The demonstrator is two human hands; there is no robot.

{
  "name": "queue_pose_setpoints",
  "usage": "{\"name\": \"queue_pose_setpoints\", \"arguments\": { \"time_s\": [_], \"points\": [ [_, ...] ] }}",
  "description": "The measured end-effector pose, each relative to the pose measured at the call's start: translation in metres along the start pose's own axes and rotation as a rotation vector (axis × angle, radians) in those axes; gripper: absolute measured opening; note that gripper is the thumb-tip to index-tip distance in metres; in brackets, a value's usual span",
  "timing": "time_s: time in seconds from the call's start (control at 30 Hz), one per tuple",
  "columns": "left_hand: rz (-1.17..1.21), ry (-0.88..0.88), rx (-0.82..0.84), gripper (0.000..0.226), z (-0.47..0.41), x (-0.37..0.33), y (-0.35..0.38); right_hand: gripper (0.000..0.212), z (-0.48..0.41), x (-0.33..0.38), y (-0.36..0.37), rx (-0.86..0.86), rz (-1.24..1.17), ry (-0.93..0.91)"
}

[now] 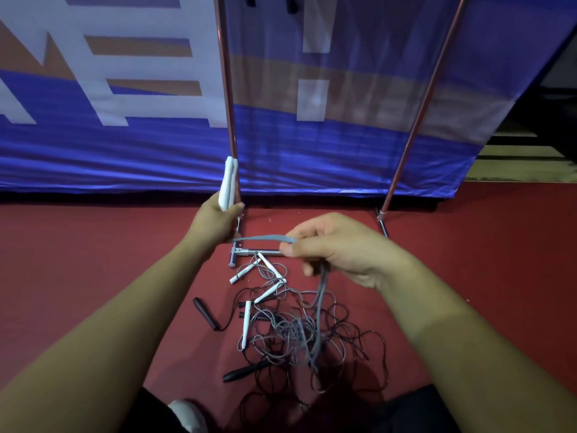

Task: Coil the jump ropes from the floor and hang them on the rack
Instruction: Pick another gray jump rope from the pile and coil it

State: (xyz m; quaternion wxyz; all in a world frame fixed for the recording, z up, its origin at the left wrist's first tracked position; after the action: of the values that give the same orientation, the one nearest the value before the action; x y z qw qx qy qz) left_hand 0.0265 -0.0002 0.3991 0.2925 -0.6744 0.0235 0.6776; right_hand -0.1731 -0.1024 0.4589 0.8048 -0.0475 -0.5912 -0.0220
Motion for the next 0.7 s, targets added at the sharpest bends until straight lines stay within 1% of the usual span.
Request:
{"name": "queue_pose_setpoints", "arguments": {
  "time_s": [0.1,0.17,0.23,0.3,0.37,0.47,0.6,0.7],
  "points": [
    [-0.030,-0.042,0.103,0.012,0.008,0.005,0.015,0.001,0.002,0.009,-0.027,-0.163,0.032,-0.101],
    [-0.082,-0.059,0.238,0.009,0.017,0.007,0.030,0.004,0.006,0.020,-0.050,-0.323,0.191,-0.192],
    [-0.090,-0.079,0.412,0.006,0.029,0.007,0.048,0.005,0.010,0.032,-0.068,-0.456,0.371,-0.280],
    [-0.042,-0.112,0.554,0.009,0.042,0.007,0.061,0.002,0.012,0.036,-0.083,-0.530,0.439,-0.335],
    [0.032,-0.143,0.623,0.008,0.051,0.001,0.066,0.005,0.012,0.033,-0.098,-0.583,0.446,-0.350],
    [0.100,-0.164,0.665,0.006,0.057,-0.007,0.065,0.013,0.010,0.029,-0.112,-0.604,0.488,-0.348],
    [0.044,-0.151,0.669,0.006,0.062,-0.010,0.060,0.004,0.007,0.030,-0.108,-0.531,0.566,-0.349],
    [0.076,-0.130,0.697,0.021,0.068,-0.016,0.059,0.002,0.006,0.028,-0.108,-0.472,0.597,-0.317]
  ]
}}
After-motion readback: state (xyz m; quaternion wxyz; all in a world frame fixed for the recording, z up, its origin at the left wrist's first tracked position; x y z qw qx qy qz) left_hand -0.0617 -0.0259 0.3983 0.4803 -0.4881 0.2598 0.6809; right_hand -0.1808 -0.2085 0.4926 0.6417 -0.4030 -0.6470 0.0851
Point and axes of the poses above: each hand's wrist, its own z-axis away from the middle knuckle, its own y-axis out of the palm, x = y × z, the point moved 9 cm from there along -z, towards the middle knuckle, and after that the axes turned 3 degrees about -z, right-handed, at the moved point
